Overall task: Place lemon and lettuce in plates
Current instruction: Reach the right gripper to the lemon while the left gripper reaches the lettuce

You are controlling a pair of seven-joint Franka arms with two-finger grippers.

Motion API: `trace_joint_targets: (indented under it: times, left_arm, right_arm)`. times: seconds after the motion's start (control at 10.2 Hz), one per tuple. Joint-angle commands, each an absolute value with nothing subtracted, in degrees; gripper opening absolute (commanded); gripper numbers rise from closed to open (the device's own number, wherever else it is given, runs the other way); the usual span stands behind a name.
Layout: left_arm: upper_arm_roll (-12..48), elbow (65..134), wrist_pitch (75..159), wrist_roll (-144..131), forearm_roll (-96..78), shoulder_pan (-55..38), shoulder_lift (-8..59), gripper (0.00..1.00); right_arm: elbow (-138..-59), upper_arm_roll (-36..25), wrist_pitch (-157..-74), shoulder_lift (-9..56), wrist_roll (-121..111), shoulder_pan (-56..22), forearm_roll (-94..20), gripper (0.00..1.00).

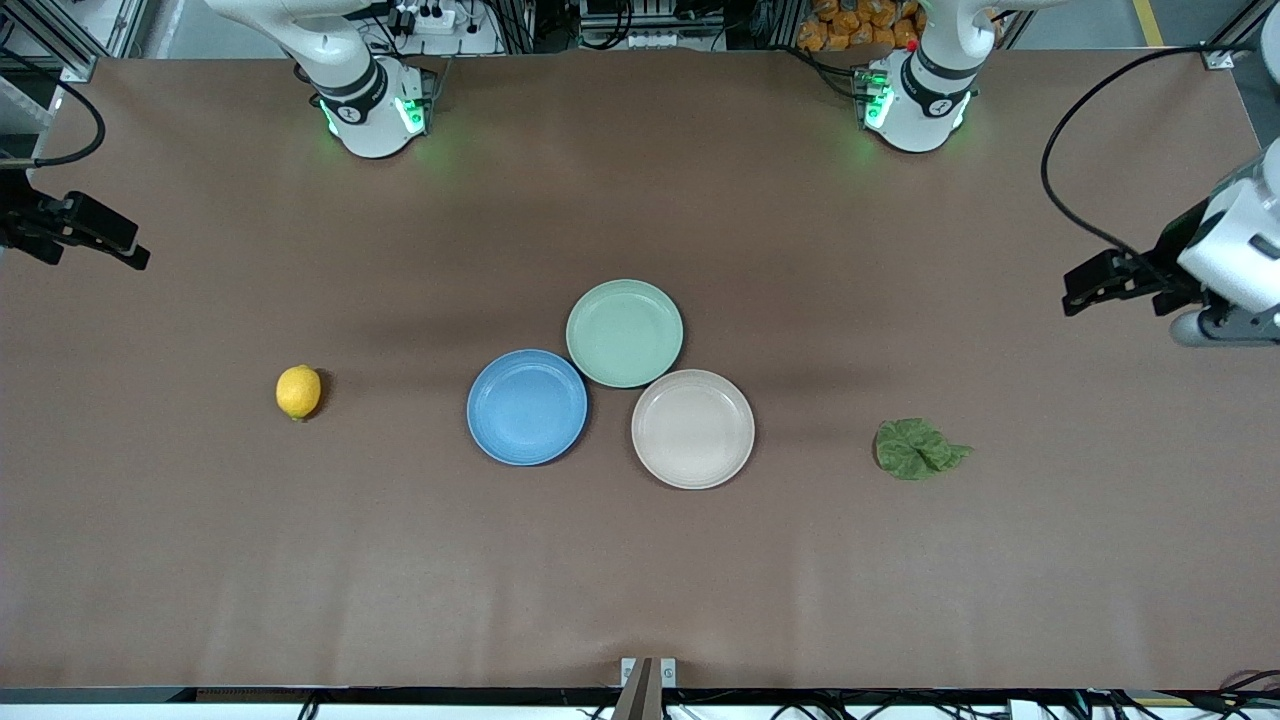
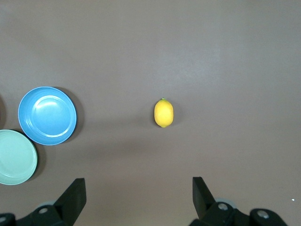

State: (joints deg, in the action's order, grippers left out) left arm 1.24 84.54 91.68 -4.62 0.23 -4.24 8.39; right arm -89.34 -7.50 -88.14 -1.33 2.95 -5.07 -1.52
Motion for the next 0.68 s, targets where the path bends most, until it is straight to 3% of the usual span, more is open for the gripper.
trace_joint_targets:
  times: [0.0, 0.59]
  left_arm:
    - [1.2, 87.2, 95.3, -4.5, -0.8, -3.9, 8.6, 1.0]
    - [1.5, 96.3, 104.8, -7.8, -2.1, -4.5, 10.4, 1.0]
  right_arm:
    - [-92.5, -6.8, -88.8, -3.2, 3.6, -3.8, -1.8, 1.0]
    - [-107.5, -6.7, -103.3, -2.6, 3.3, -3.7, -1.8, 1.0]
